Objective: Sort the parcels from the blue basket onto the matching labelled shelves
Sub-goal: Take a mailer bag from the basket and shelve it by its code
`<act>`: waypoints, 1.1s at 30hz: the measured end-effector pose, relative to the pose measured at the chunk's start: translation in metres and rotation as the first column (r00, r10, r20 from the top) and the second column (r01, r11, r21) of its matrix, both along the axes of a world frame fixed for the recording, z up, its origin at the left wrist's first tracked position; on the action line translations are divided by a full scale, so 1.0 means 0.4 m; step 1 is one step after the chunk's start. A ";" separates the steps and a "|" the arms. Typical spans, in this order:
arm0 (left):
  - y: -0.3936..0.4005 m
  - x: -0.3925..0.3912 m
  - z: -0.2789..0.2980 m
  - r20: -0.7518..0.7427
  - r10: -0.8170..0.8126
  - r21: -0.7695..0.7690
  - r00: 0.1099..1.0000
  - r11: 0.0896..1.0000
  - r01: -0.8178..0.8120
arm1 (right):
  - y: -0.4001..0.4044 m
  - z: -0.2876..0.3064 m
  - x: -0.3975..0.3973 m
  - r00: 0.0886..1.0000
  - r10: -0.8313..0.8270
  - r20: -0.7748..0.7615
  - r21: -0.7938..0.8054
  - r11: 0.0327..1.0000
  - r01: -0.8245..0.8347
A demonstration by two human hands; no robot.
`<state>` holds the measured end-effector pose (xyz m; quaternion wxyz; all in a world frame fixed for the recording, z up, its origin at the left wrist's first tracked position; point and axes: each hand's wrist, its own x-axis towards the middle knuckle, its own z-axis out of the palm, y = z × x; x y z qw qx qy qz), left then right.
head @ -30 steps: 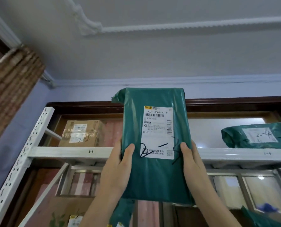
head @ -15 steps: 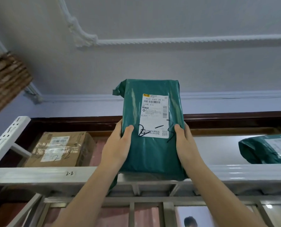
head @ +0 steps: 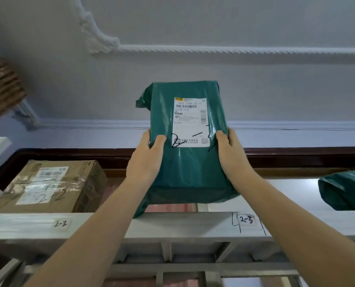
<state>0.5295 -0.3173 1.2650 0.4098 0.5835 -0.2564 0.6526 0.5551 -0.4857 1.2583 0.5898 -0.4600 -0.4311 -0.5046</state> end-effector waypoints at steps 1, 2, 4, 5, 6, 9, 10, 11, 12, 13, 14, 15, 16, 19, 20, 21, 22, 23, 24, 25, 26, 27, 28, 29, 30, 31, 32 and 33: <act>0.004 0.026 -0.004 -0.011 0.009 0.005 1.000 1.000 -0.009 | 0.004 -0.003 0.023 1.000 -0.021 -0.009 -0.003 1.000 0.021; 0.008 0.052 -0.009 -0.022 0.026 0.013 0.999 1.000 -0.026 | 0.006 -0.006 0.047 0.999 -0.045 -0.020 -0.003 0.999 0.045; 0.017 0.104 -0.015 -0.060 0.044 0.020 0.997 0.999 -0.043 | 0.007 -0.015 0.095 0.996 -0.077 -0.048 0.001 0.997 0.078; 0.022 0.127 -0.016 -0.081 0.042 0.020 0.996 0.999 -0.041 | 0.008 -0.019 0.114 0.995 -0.082 -0.055 0.003 0.997 0.082; 0.027 0.148 -0.016 -0.097 0.038 0.020 0.995 0.999 -0.036 | 0.008 -0.023 0.129 0.995 -0.088 -0.056 -0.002 0.996 0.088; 0.037 0.195 -0.013 -0.135 -0.002 -0.004 0.991 1.000 0.002 | 0.009 -0.022 0.158 0.987 -0.148 -0.058 -0.037 0.989 0.147; 0.038 0.205 -0.014 -0.148 -0.011 -0.013 0.989 1.000 0.009 | 0.010 -0.022 0.166 0.981 -0.180 -0.075 -0.047 0.983 0.177; 0.040 0.215 -0.015 -0.169 -0.010 -0.019 0.986 1.000 0.007 | 0.010 -0.021 0.177 0.969 -0.227 -0.100 -0.056 0.973 0.222; 0.041 0.225 -0.019 -0.189 0.008 -0.015 0.982 1.000 -0.011 | 0.010 -0.025 0.191 0.944 -0.301 -0.132 -0.070 0.953 0.294; 0.042 0.232 -0.024 -0.212 0.042 0.001 0.976 0.999 -0.042 | 0.012 -0.030 0.206 0.904 -0.396 -0.163 -0.090 0.918 0.386; 0.044 0.240 -0.029 -0.238 0.095 0.028 0.967 0.995 -0.091 | 0.014 -0.039 0.221 0.850 -0.491 -0.189 -0.122 0.871 0.476; 0.044 0.245 -0.034 -0.270 0.158 0.057 0.950 0.987 -0.148 | 0.016 -0.047 0.234 0.793 -0.574 -0.207 -0.158 0.819 0.552; 0.045 0.247 -0.038 -0.297 0.213 0.081 0.931 0.977 -0.198 | 0.018 -0.054 0.244 0.744 -0.632 -0.216 -0.194 0.775 0.602; 0.048 0.238 -0.039 -0.336 0.218 0.103 0.916 0.975 -0.195 | 0.017 -0.063 0.250 0.688 -0.696 -0.204 -0.275 0.715 0.643; 0.046 0.232 -0.039 -0.348 0.214 0.103 0.913 0.976 -0.190 | 0.016 -0.059 0.250 0.680 -0.705 -0.199 -0.299 0.705 0.643; 0.044 0.227 -0.040 -0.365 0.248 0.114 0.897 0.968 -0.221 | 0.014 -0.054 0.251 0.672 -0.714 -0.196 -0.327 0.694 0.642; 0.038 0.220 -0.044 -0.387 0.325 0.139 0.863 0.946 -0.294 | 0.012 -0.053 0.252 0.661 -0.724 -0.199 -0.354 0.682 0.640; 0.033 0.214 -0.049 -0.406 0.419 0.169 0.812 0.908 -0.383 | 0.011 -0.051 0.254 0.640 -0.741 -0.203 -0.376 0.662 0.648; 0.029 0.209 -0.055 -0.416 0.500 0.194 0.759 0.865 -0.463 | 0.012 -0.052 0.254 0.609 -0.767 -0.203 -0.405 0.632 0.661; 0.025 0.205 -0.061 -0.420 0.563 0.214 0.712 0.824 -0.525 | 0.012 -0.055 0.253 0.577 -0.793 -0.193 -0.438 0.596 0.673; 0.023 0.203 -0.066 -0.420 0.617 0.232 0.665 0.782 -0.579 | 0.014 -0.062 0.249 0.559 -0.810 -0.178 -0.478 0.568 0.670; 0.021 0.201 -0.071 -0.414 0.672 0.245 0.614 0.732 -0.636 | 0.016 -0.070 0.247 0.552 -0.819 -0.156 -0.525 0.542 0.656; 0.020 0.200 -0.075 -0.402 0.724 0.253 0.561 0.677 -0.692 | 0.018 -0.078 0.244 0.554 -0.822 -0.132 -0.569 0.521 0.637; 0.017 0.199 -0.079 -0.391 0.762 0.259 0.517 0.630 -0.733 | 0.019 -0.083 0.242 0.555 -0.825 -0.106 -0.592 0.501 0.631; 0.014 0.200 -0.084 -0.383 0.783 0.263 0.491 0.602 -0.754 | 0.018 -0.089 0.237 0.556 -0.826 -0.094 -0.595 0.494 0.634; 0.013 0.200 -0.086 -0.376 0.792 0.266 0.481 0.589 -0.763 | 0.016 -0.092 0.232 0.555 -0.828 -0.082 -0.593 0.488 0.641; 0.013 0.200 -0.087 -0.368 0.796 0.268 0.480 0.585 -0.765 | 0.016 -0.094 0.227 0.554 -0.829 -0.074 -0.580 0.487 0.652; 0.016 0.201 -0.087 -0.368 0.796 0.273 0.481 0.587 -0.762 | 0.016 -0.096 0.224 0.551 -0.832 -0.060 -0.564 0.483 0.669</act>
